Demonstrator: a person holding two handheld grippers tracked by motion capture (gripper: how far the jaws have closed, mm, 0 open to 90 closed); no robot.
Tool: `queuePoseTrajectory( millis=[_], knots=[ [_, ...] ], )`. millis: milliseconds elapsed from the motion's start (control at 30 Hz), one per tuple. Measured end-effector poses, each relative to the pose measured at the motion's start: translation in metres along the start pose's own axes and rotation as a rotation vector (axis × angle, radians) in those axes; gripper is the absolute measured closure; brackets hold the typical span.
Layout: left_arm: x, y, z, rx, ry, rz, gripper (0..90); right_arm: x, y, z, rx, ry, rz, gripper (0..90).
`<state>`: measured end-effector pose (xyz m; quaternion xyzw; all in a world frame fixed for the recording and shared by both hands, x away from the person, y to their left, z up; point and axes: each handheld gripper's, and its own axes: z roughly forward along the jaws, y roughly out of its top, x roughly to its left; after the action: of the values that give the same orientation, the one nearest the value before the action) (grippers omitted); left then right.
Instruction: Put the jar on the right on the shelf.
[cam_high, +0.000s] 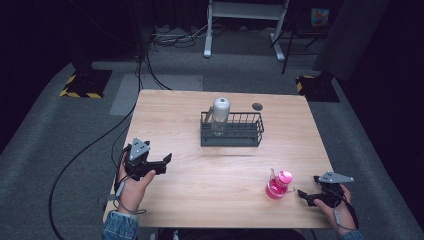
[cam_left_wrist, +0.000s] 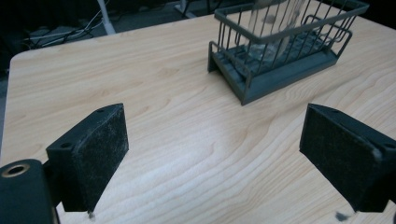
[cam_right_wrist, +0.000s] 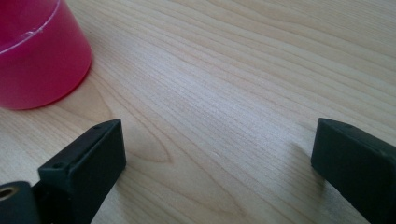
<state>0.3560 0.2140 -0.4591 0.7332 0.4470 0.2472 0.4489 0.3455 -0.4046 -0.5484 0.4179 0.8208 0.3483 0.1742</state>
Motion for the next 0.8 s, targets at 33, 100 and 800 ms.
queuePoseTrajectory(
  millis=[33,100,800],
  knots=[
    [0.001,-0.004,0.0,0.007,0.002,-0.004,7.8,0.0,0.0,0.0,0.0,0.0,0.0,2.9],
    [0.001,-0.01,0.001,0.018,0.002,-0.01,7.8,0.0,0.0,0.0,0.0,0.0,0.0,2.9],
    [0.013,-0.059,0.004,0.14,0.04,-0.036,7.4,0.0,0.0,0.0,0.003,0.0,0.001,2.9]
  ],
)
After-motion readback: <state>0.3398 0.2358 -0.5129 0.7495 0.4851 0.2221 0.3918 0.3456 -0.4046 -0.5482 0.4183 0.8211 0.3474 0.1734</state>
